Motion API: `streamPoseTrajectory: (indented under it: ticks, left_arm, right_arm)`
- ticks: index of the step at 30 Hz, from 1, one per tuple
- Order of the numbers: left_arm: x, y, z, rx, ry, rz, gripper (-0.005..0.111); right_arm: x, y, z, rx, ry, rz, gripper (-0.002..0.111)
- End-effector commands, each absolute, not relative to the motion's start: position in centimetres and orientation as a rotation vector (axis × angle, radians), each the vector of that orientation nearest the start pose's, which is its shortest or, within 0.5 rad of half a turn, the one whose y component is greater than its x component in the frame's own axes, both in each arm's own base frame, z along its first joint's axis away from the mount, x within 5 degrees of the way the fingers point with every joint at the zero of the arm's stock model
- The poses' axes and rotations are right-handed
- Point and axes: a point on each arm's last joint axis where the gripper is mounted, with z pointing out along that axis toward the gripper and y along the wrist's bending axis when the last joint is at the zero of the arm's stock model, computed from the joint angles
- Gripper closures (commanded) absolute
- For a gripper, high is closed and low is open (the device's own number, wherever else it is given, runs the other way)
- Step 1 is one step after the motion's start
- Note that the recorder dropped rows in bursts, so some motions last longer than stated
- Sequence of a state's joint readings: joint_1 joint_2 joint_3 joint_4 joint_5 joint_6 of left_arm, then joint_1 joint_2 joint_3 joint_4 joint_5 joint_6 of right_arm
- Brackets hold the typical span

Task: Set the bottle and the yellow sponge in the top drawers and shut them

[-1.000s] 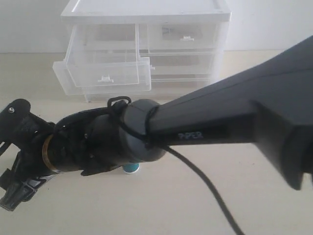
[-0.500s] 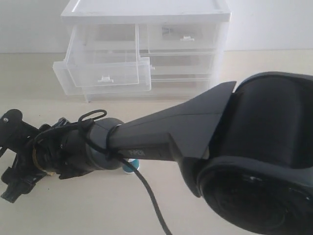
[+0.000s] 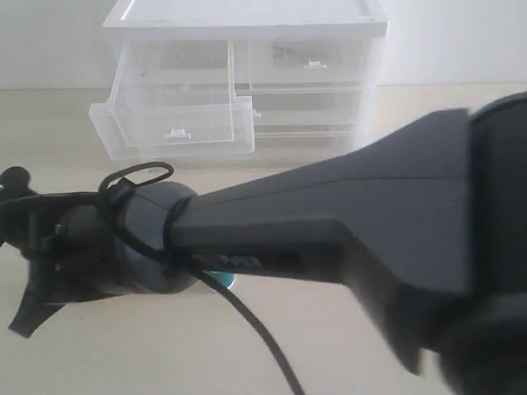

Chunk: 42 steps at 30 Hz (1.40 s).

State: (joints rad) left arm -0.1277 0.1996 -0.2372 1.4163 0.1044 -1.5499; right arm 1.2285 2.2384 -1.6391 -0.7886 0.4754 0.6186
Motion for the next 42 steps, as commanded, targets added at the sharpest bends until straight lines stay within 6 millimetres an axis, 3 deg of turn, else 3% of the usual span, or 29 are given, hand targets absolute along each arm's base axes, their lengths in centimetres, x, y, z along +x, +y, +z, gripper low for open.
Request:
streamPoseTrajectory:
  ticks: [1,5,9,11,13,16,19,23,26,32,35,39,41,42]
  left_arm:
    - [6.7,0.1,27.9,-0.093,1.456,-0.144,0.103]
    - [6.7,0.1,27.9,-0.093,1.456,-0.147,0.103]
    - [6.6,-0.3,28.0,-0.061,1.452,-0.176,0.103]
    - [6.6,-0.5,28.0,-0.043,1.449,-0.192,0.103]
    - [6.6,-0.6,28.1,-0.036,1.448,-0.198,0.103]
    - [6.6,-0.6,28.1,-0.036,1.448,-0.198,0.103]
    - [6.6,-0.6,28.1,-0.036,1.448,-0.198,0.103]
    - [6.6,-0.6,28.1,-0.036,1.448,-0.198,0.103]
    - [6.6,-0.6,28.1,-0.036,1.448,-0.198,0.103]
    - [6.6,-0.6,28.1,-0.034,1.448,-0.2,0.103]
    - [6.6,-0.6,28.1,-0.034,1.448,-0.2,0.103]
    - [6.6,-0.6,28.1,-0.023,1.447,-0.187,0.103]
    - [6.6,-0.6,28.1,-0.021,1.447,-0.189,0.103]
    - [6.6,-0.7,28.1,-0.013,1.446,-0.197,0.103]
  right_arm:
    - [15.2,42.2,20.4,-1.393,1.919,0.196,0.107]
    - [15.6,36.5,23.8,-1.274,1.937,0.273,0.107]
    - [16.2,32.5,30.6,-1.105,1.779,0.497,0.107]
    - [17.7,30.8,33.4,-1.062,1.654,0.495,0.107]
    - [20.0,29.6,34.7,-0.965,1.644,0.496,0.107]
    - [23.8,29.3,34.2,-0.848,1.69,0.514,0.107]
    - [26.8,30.1,32.4,-0.791,1.755,0.509,0.107]
    - [29.7,31.3,30.6,-0.764,1.799,0.466,0.104]
    - [30.6,32.2,30.1,-0.757,1.808,0.458,0.079]
    - [31.2,32.1,29.9,-0.745,1.817,0.439,0.003]
    - [31.5,31.2,30.3,-0.708,1.847,0.394,0.003]
    - [30.7,29.4,32.5,-0.62,1.897,0.32,0.007]
    - [29.6,28.6,33.6,-0.608,1.947,0.255,0.019]
    - [27.6,28.4,34.5,-0.744,1.973,0.168,0.048]
